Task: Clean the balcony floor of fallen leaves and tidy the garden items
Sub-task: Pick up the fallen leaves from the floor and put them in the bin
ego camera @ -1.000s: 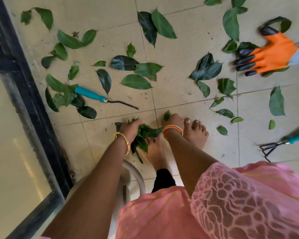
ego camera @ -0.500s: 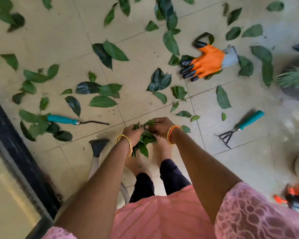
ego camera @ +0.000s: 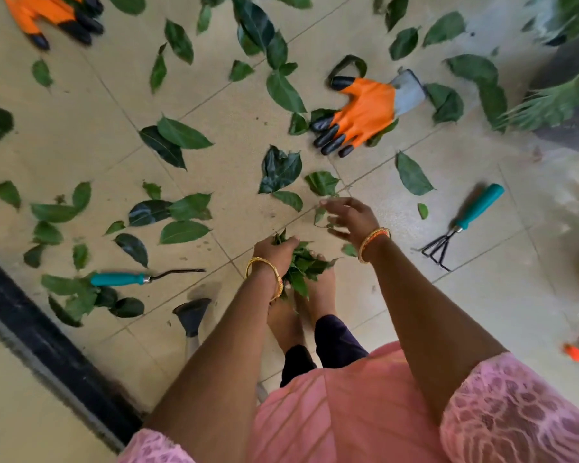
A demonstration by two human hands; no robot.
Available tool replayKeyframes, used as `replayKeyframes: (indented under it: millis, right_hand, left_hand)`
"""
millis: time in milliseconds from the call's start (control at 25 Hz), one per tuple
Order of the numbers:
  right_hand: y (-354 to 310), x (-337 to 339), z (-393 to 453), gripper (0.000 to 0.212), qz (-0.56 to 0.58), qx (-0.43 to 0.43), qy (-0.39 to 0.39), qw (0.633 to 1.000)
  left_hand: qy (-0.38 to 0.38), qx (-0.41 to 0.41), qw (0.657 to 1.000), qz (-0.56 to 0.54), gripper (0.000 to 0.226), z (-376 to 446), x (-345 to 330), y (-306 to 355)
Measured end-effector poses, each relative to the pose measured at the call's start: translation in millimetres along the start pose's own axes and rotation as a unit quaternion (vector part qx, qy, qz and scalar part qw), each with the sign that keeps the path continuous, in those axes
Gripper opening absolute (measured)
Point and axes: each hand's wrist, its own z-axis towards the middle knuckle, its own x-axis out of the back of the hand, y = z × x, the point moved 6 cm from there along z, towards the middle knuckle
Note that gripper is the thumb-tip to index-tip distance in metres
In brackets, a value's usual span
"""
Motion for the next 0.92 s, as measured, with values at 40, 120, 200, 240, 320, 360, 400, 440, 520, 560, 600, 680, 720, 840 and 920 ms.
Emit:
replayKeyframes:
  millis: [40,120,200,240,320,360,400,440,520,560,600,680,720,840,920]
  right_hand:
    - [-7.0,7.0,8.4,0.033,-0.073,0.059,0.060,0.994]
    - [-16.4,-1.6,20.9,0.072,-0.318,0.140,0.106,0.932]
    - [-19.3,-22.5,37.4,0.096,-0.468,0.177,0.103,0.860]
    - [-19.4,-32.6,44.1,0.100,-0.508,0.186,0.105,0.834]
    - [-18.4,-47.6,56.4,0.095,-0.542,0.191,0.134,0.808]
    - [-15.6,-53.4,61.1,0.086,-0.543,0.191,0.157,0.802]
    - [-12.1,-57.0,63.1,0.075,-0.536,0.191,0.181,0.802]
    - [-8.4,-59.5,64.4,0.062,-0.524,0.196,0.201,0.804]
    - [-2.6,-60.3,65.9,0.040,-0.499,0.213,0.214,0.812]
    - [-1.2,-60.8,66.1,0.034,-0.497,0.222,0.206,0.813]
    - [-1.6,-61.5,65.9,0.031,-0.502,0.231,0.197,0.810]
    - [-4.7,-64.3,65.7,0.029,-0.526,0.247,0.187,0.792]
    - [-6.6,-66.0,66.2,0.029,-0.543,0.252,0.181,0.780]
    - [-12.0,-62.8,63.7,0.026,-0.551,0.257,0.162,0.777]
    - [-17.2,-48.5,58.5,0.023,-0.494,0.241,0.163,0.820]
  left_hand:
    - [0.004,0.002,1.000,0.012,0.025,5.2,0.5,0.5]
    - [0.012,0.006,1.000,0.021,0.020,16.5,1.6,0.4]
    - [0.018,0.007,1.000,0.019,0.021,30.8,2.8,0.5]
    - [0.020,0.007,1.000,0.017,0.021,36.8,4.9,1.3]
    - [0.031,0.005,0.999,0.014,0.023,47.0,11.2,2.9]
    - [0.038,0.006,0.999,0.016,0.023,51.7,16.0,2.6]
    - [0.043,0.007,0.999,0.020,0.024,56.5,20.9,0.8]
    - [0.047,0.008,0.999,0.023,0.024,60.4,25.6,-0.9]
    - [0.049,0.005,0.998,0.038,0.019,66.9,33.3,-4.4]
    - [0.052,0.004,0.997,0.048,0.017,69.4,36.5,-6.1]
    - [0.052,0.002,0.997,0.055,0.018,71.3,38.4,-7.5]
    - [0.050,0.001,0.997,0.058,0.021,73.0,38.3,-10.3]
    - [0.046,0.001,0.997,0.059,0.020,73.2,36.6,-11.2]
    - [0.027,-0.005,0.998,0.058,0.013,65.8,27.7,-7.9]
    - [0.013,-0.014,0.998,0.053,0.017,58.6,21.4,-0.4]
